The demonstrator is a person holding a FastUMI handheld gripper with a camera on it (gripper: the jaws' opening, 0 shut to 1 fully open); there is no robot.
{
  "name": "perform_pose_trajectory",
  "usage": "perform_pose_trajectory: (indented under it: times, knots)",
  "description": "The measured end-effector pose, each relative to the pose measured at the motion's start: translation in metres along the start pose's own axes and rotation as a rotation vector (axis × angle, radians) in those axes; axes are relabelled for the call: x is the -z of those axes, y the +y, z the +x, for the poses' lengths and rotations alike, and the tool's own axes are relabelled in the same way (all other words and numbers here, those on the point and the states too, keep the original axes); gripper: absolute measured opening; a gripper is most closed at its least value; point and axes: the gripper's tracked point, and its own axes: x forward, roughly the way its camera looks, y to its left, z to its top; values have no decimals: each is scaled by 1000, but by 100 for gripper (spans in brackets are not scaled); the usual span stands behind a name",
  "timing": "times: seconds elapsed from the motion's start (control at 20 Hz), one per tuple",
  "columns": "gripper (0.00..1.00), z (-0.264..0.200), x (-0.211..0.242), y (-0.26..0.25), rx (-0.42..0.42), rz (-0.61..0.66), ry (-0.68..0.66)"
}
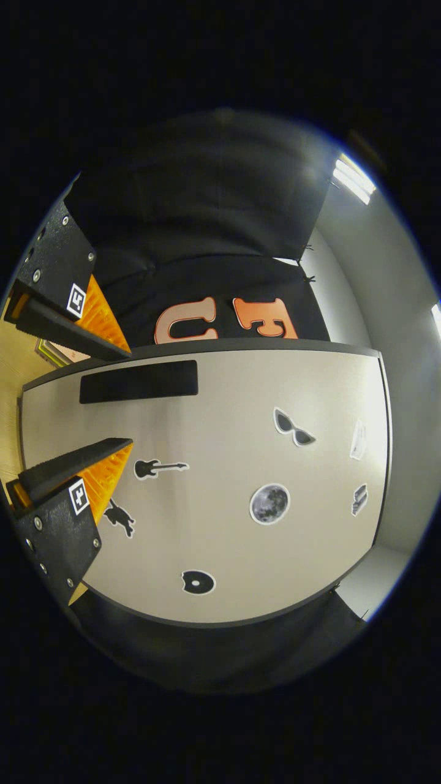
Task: Open the shoe cabinet door, grab the shoes and put them into the shoe cabinet, then close the shoe cabinet door.
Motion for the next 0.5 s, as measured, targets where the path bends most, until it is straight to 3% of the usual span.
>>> perform_pose_trajectory:
  times: [0.5]
  knots:
    - [80, -134, -4, -54, 241, -137, 7]
